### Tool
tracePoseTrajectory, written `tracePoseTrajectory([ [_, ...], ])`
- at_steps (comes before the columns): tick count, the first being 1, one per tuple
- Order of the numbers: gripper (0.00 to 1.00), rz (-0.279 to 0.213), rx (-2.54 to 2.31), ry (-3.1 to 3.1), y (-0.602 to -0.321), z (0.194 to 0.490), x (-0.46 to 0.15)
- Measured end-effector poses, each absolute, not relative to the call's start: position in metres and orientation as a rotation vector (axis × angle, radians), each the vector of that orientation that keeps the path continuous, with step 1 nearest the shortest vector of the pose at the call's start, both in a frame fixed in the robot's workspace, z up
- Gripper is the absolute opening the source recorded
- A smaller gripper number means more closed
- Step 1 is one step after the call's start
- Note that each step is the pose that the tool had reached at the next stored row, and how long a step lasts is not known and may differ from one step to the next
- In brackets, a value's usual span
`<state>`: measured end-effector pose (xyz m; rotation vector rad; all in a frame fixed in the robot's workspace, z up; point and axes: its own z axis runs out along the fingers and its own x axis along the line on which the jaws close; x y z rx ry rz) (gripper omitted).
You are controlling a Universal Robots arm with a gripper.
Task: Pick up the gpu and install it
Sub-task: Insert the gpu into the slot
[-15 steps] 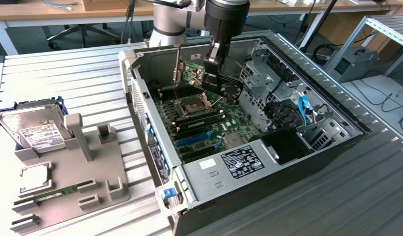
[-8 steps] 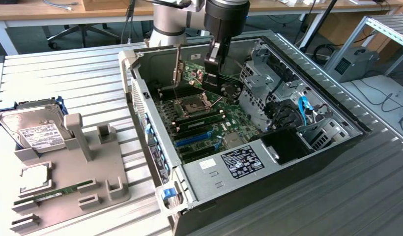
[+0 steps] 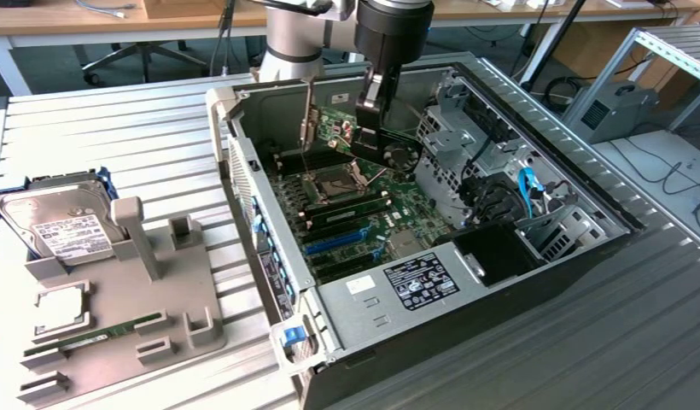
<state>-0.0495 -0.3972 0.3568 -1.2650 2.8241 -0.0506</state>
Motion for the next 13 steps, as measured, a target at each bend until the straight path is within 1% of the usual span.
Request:
tracePoseTrajectory([
  [13, 0.26, -0.051, -1.300, 2.808, -0.3972, 0.3568, -0.0495],
])
